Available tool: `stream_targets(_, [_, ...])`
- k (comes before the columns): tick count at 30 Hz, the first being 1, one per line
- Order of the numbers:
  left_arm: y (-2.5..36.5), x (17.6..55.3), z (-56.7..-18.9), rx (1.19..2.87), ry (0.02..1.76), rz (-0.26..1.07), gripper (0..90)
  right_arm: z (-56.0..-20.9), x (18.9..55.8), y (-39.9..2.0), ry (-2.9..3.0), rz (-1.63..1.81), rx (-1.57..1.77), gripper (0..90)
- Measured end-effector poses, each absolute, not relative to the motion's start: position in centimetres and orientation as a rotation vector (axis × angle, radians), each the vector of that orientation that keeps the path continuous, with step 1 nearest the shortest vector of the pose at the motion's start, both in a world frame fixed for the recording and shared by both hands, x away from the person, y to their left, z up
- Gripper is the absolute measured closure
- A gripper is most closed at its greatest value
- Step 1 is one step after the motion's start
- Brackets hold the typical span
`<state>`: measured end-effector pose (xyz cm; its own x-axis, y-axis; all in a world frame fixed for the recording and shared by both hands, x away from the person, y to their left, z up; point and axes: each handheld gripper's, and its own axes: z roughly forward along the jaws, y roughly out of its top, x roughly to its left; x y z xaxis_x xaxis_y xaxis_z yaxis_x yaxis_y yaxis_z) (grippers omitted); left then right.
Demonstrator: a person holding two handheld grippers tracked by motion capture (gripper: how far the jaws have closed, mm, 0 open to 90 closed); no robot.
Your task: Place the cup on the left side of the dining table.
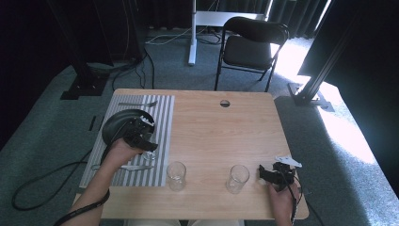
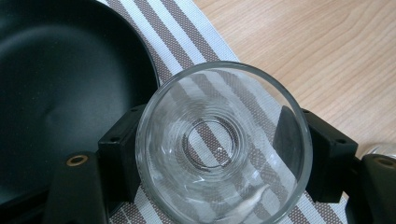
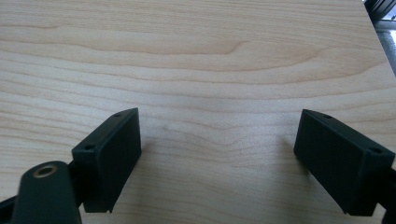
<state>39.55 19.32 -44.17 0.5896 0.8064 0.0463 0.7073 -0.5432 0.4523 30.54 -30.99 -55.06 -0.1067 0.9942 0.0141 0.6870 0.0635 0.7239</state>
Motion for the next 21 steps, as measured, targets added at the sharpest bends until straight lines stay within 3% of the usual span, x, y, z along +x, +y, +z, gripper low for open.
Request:
stream_targets(15, [20.0, 38.8, -44.4, 2.394, 1.256, 0.376, 23.3, -55.1, 30.5, -31.0, 1.848, 0.806, 1.671, 14.2])
stream_targets(21, [20.5, 38.0, -44.8, 2.384, 1.269, 0.360, 17.1, -55.1, 30.5, -31.0, 1.848, 0.806, 1.671, 14.2])
